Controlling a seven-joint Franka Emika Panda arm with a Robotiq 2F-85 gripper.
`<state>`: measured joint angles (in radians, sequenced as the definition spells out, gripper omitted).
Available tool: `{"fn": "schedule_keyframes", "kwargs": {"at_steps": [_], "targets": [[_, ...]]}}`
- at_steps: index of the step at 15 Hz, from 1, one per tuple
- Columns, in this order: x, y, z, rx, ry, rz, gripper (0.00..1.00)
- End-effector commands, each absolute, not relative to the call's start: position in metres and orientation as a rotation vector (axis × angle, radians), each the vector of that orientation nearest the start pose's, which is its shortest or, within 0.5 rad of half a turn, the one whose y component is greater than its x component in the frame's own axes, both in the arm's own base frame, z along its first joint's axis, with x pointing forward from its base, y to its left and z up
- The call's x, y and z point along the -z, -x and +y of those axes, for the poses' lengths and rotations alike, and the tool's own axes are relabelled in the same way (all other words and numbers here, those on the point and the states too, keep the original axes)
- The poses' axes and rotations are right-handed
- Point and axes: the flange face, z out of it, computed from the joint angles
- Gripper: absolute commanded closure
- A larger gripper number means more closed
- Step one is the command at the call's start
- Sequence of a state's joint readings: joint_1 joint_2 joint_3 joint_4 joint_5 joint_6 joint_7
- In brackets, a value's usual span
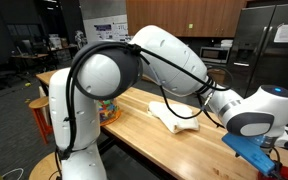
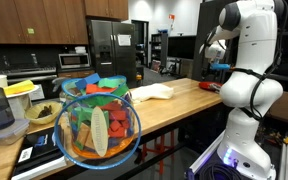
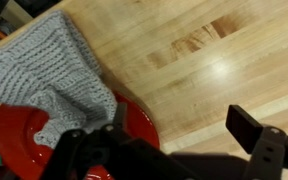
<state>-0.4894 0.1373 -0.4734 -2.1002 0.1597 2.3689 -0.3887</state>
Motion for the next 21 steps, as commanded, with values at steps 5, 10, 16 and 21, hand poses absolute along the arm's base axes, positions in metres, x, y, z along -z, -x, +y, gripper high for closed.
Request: {"fn": "schedule_keyframes", "kwargs": {"at_steps": [5,10,16,21], "targets": [[-0.379,-0.347,-0.496,0.235,3.274,0.924,0.00],[-0.379,-0.356,-0.488,0.340,3.214,0.983,0.00],[-0.345,-0.351,-0.488,0.150,3.367,0.902,0.00],[-0.310,-0.342,-0.497,-0.061,3.402,1.001,0.00]]}}
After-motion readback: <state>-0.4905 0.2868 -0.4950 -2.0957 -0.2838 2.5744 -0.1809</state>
